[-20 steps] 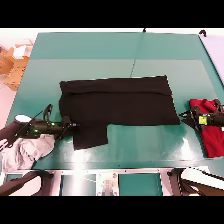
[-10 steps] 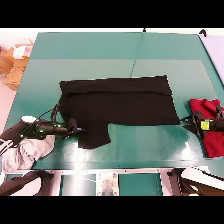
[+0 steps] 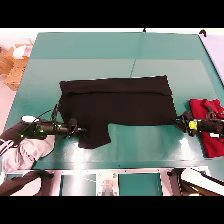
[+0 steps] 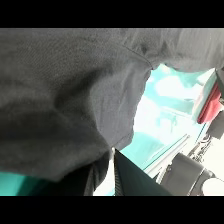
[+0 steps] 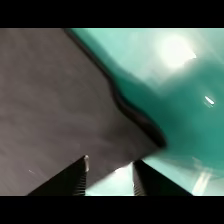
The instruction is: Fold the shirts.
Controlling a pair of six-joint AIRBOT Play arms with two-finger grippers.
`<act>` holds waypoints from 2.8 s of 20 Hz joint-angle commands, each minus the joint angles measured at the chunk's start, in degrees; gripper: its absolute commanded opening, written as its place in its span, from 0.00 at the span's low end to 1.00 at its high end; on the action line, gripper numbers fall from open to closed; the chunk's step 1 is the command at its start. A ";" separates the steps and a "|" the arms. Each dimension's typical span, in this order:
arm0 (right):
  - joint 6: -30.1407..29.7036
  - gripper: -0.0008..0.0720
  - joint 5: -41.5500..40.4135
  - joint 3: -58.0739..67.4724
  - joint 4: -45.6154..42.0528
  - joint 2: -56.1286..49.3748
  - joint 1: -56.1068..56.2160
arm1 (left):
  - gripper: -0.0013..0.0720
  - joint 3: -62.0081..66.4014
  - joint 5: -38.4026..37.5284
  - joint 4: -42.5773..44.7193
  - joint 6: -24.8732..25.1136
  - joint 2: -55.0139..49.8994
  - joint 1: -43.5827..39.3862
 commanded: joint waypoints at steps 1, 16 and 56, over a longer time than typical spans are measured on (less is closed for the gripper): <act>-0.09 0.41 -5.18 -0.46 2.19 -2.19 4.20 | 0.24 0.07 0.50 -0.15 0.07 0.04 -0.02; 6.95 0.04 8.24 -0.31 -14.91 7.76 -1.66 | 0.04 2.93 -10.12 9.40 -8.57 8.79 -0.02; 1.14 0.75 32.02 80.28 -4.70 -51.80 7.50 | 0.05 82.18 -13.22 8.09 -18.05 -40.50 7.85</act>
